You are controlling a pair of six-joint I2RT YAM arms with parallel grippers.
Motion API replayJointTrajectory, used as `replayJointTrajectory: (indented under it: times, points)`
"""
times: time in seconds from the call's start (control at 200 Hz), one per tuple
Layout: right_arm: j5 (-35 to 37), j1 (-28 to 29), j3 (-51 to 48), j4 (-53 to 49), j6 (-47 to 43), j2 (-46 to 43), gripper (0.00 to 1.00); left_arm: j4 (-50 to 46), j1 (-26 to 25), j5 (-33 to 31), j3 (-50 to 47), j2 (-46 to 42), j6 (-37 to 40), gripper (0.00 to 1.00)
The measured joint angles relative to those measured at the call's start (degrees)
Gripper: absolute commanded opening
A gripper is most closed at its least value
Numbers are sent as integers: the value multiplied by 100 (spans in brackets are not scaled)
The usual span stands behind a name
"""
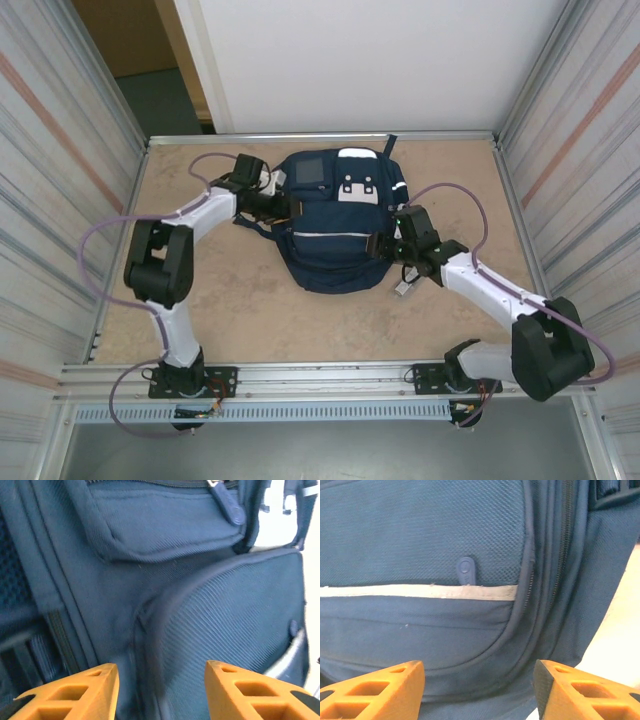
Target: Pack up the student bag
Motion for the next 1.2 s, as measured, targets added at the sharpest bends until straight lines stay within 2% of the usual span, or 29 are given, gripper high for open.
replayJointTrajectory:
  times: [0.025,0.115,0.19,0.236,0.386,0.641,0.797,0.947,1.092,1.198]
  points:
    - [-39,-68,9,11,7,90,57,-26,0,2,70,105,46,44]
    - [-291,-339,101,50,44,479,52,-46,0,107,146,328,166,27]
    - [-557,-542,262,118,96,859,43,-37,0,247,144,398,225,6]
    - [-721,-629,367,173,157,1058,38,-20,0,330,127,402,286,0]
    - [-1110,-723,841,223,15,1740,21,448,2,297,-431,127,216,0]
    - [-1493,-732,1860,238,-282,2868,18,1158,83,153,-2188,-1294,-654,0]
    - [-1646,-745,2879,317,-511,3742,20,1593,35,28,-2892,-1694,-1727,0]
    - [-1751,-728,3943,369,-675,4465,38,2236,-122,-162,-3506,-2079,-2949,0]
    - [-1338,-673,4037,498,-588,4304,45,2378,-328,-358,-3665,-2253,-3888,0]
    - [-833,-549,3460,590,-317,3646,48,2424,-503,-487,-3663,-2341,-4415,0]
